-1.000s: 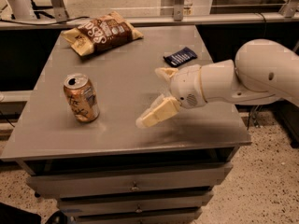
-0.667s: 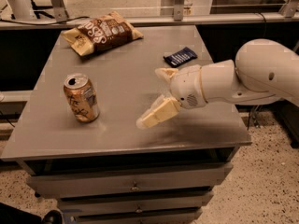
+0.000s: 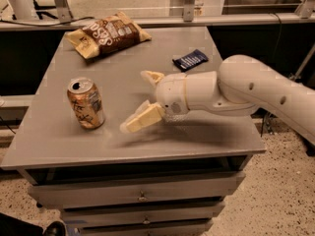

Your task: Move orange can near brown chip bag

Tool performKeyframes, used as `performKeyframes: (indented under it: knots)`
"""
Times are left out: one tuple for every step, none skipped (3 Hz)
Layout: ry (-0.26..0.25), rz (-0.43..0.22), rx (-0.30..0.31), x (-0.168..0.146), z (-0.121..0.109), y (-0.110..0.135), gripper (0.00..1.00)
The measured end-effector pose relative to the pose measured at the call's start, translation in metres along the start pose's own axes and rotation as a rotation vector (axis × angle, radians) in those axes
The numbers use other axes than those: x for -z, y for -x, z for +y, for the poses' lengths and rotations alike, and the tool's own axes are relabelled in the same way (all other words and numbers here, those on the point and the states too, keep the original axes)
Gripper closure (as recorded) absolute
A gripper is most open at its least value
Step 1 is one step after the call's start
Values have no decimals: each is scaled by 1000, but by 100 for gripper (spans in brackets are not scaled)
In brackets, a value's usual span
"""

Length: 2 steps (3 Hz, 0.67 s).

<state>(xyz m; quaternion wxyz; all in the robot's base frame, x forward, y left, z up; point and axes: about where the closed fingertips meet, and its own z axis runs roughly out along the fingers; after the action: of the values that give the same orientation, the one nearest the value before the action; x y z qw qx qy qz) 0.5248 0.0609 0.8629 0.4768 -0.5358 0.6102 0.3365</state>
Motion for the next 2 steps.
performKeyframes:
  knots:
    - [46,-95,-3,-52,-6,4,0]
    - [95,-157,-33,-94,-4,5,0]
